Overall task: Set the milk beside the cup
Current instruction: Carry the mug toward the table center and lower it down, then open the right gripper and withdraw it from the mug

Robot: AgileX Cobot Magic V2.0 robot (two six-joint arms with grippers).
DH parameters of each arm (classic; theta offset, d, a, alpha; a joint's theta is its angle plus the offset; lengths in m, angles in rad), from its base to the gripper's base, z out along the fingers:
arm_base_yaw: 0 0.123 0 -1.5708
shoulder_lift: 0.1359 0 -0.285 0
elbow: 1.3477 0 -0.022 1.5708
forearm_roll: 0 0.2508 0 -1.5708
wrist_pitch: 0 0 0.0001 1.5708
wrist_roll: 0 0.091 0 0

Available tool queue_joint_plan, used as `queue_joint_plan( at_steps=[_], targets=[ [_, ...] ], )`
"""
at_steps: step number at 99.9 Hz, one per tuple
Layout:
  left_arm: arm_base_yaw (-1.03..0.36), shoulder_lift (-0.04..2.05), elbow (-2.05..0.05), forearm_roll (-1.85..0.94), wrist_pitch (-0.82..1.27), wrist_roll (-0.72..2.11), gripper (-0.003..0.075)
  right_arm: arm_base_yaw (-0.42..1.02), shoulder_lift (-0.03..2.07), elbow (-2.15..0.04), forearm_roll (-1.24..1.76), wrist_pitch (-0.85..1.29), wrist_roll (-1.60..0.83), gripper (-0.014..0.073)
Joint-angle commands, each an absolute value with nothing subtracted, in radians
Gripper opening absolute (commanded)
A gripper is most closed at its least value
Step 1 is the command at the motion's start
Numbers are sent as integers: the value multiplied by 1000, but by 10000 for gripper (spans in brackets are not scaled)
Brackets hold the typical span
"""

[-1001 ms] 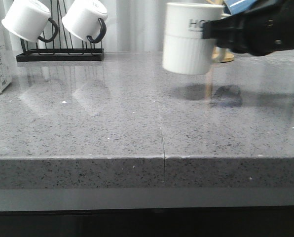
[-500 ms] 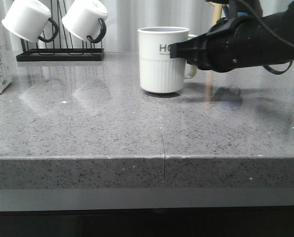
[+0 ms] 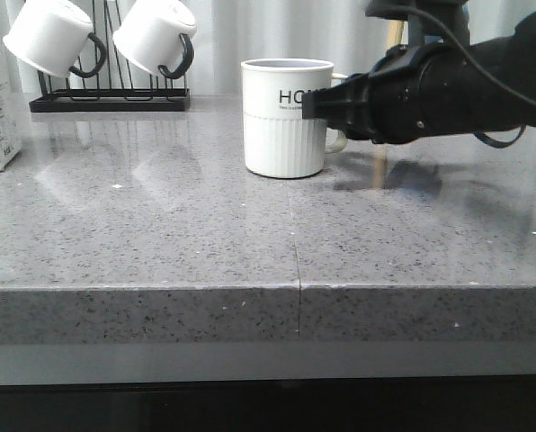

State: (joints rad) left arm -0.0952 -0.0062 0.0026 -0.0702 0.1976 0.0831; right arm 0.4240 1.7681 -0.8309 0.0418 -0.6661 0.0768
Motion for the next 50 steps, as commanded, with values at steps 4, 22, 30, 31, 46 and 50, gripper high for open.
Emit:
queue_joint_plan(
  at_steps=[4, 22, 30, 31, 46, 50],
  targets=[
    [-94, -37, 44, -81, 115, 81, -21, 423, 1706, -815, 40, -760, 82, 249],
    [-94, -37, 44, -81, 115, 81, -21, 423, 1631, -698, 40, -819, 80, 248],
    [-94, -37, 44, -81, 115, 81, -21, 423, 1578, -621, 40, -838, 80, 228],
    [-94, -37, 44, -81, 115, 81, -21, 423, 1566, -615, 40, -839, 80, 218],
    [-94, -37, 44, -81, 115, 81, -21, 423, 1426, -456, 40, -839, 80, 86],
    [-94, -37, 44, -81, 115, 81, -21, 423, 1382, -419, 40, -839, 80, 52]
  ],
)
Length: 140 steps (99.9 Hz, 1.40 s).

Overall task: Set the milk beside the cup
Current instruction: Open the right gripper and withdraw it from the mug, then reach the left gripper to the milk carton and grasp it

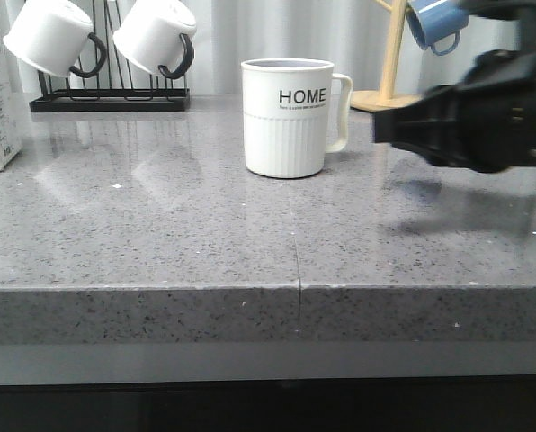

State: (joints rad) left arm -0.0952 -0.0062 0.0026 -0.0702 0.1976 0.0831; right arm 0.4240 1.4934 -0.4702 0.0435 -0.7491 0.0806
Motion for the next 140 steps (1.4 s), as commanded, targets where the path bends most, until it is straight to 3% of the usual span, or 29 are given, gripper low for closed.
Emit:
queue_joint_plan(
  at_steps=[1, 16, 48, 76, 111, 140],
  targets=[
    [-94, -37, 44, -81, 115, 81, -21, 423, 1374, -405, 40, -839, 80, 47],
    [-94, -37, 44, -81, 115, 81, -21, 423, 1191, -268, 40, -836, 80, -24],
    [-94, -37, 44, -81, 115, 81, -21, 423, 787, -88, 40, -757, 87, -26],
    [-94, -37, 44, -81, 115, 81, -21, 423, 496, -71, 39, -400, 114, -25],
    [-94, -37, 44, -81, 75, 81, -21, 423, 263, -71, 39, -216, 114, -25],
    [-94, -37, 39, -77, -33, 81, -21, 423, 202, -71, 39, -156, 114, -25]
  ],
)
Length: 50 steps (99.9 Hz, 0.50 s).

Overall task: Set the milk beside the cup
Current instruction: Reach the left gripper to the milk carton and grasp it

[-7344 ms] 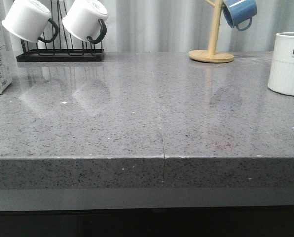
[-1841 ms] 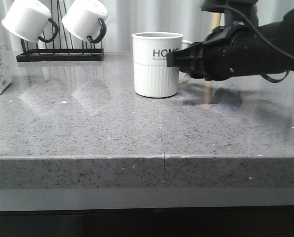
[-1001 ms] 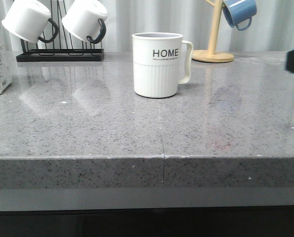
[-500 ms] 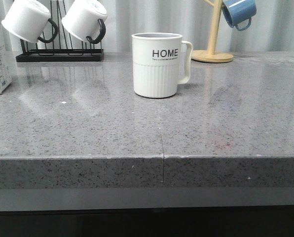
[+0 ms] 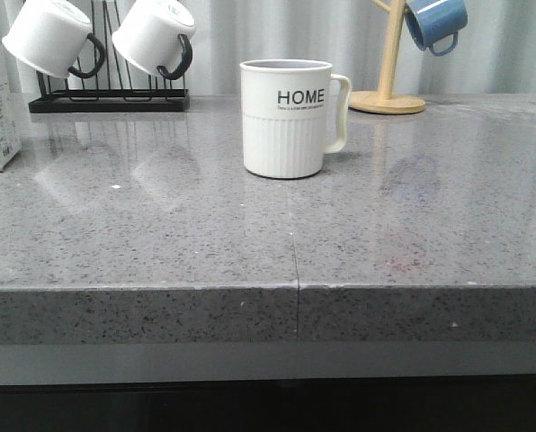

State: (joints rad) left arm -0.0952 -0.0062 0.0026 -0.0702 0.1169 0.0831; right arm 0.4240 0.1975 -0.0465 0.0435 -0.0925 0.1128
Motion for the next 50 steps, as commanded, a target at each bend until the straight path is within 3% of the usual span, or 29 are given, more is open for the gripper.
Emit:
queue_joint_plan(
  at_steps=[1, 22, 50],
  targets=[
    [-94, -37, 38, -77, -44, 81, -21, 423, 202, -71, 39, -156, 114, -25],
    [-94, 16, -112, -62, 38, 81, -21, 423, 201, -71, 39, -155, 114, -25],
    [-94, 261, -350, -30, 135, 81, -18, 423, 201, -71, 39, -155, 114, -25]
  ],
)
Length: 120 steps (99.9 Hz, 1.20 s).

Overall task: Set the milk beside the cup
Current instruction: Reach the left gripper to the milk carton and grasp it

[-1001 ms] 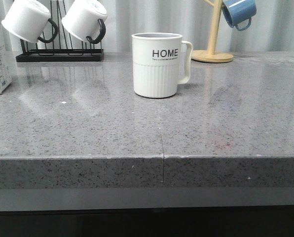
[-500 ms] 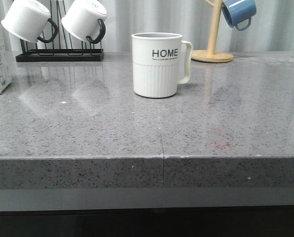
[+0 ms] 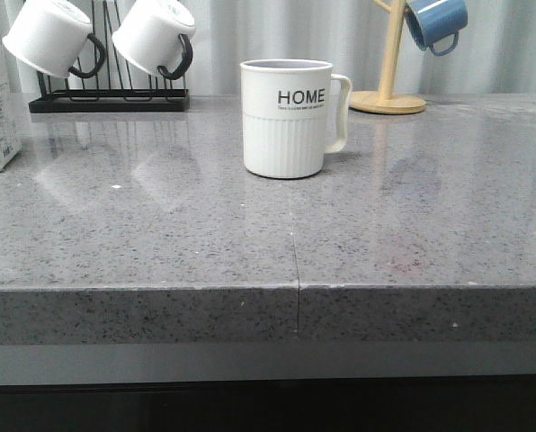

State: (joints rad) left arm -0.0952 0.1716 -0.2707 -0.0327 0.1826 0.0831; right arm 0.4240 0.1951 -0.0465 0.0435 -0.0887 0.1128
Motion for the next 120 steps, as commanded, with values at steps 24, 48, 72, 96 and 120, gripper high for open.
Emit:
queue_joint_plan(
  at_steps=[24, 48, 72, 96, 120],
  targets=[
    [-94, 484, -431, -32, 57, 79, 445, 423, 201, -71, 39, -155, 114, -25],
    [-94, 682, -489, -56, -61, 74, 648, 423, 201, -71, 39, -155, 114, -25],
    [-98, 868, -558, -91, -177, 67, 638, 423, 201, -71, 39, -154, 114, -25],
    [-114, 989, -624, -119, -221, 58, 638, 423, 201, -71, 39, -154, 114, -25],
    [-151, 1093, -701, -142, -227, 58, 638, 423, 201, -71, 39, -153, 114, -25]
  ],
)
